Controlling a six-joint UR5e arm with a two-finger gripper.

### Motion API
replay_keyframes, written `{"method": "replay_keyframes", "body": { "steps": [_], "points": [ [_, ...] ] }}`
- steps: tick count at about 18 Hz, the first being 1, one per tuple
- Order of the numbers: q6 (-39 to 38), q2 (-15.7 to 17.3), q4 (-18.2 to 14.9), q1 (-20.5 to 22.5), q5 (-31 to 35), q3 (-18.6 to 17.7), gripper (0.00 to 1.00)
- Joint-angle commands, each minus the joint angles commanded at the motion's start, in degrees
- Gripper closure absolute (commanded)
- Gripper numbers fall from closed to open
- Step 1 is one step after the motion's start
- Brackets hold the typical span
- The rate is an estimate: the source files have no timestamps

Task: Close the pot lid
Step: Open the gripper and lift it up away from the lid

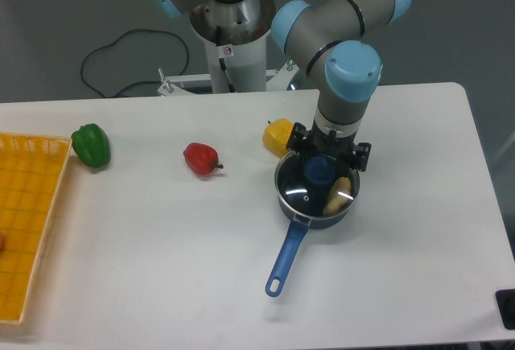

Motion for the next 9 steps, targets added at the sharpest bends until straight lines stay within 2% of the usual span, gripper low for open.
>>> {"method": "replay_keyframes", "body": {
  "steps": [2,5,6,9],
  "points": [
    [1.92,1.59,-2.1,0.87,0.09,1.22,0.0],
    [11.57,2.12,-8.86,4.03,0.53,5.0,0.0],
    [15.17,2.12,-9.75,5.44,0.53,5.71,0.0],
    [26.85,2.03,-9.5,9.83,0.44,7.2,0.0]
  ]
}}
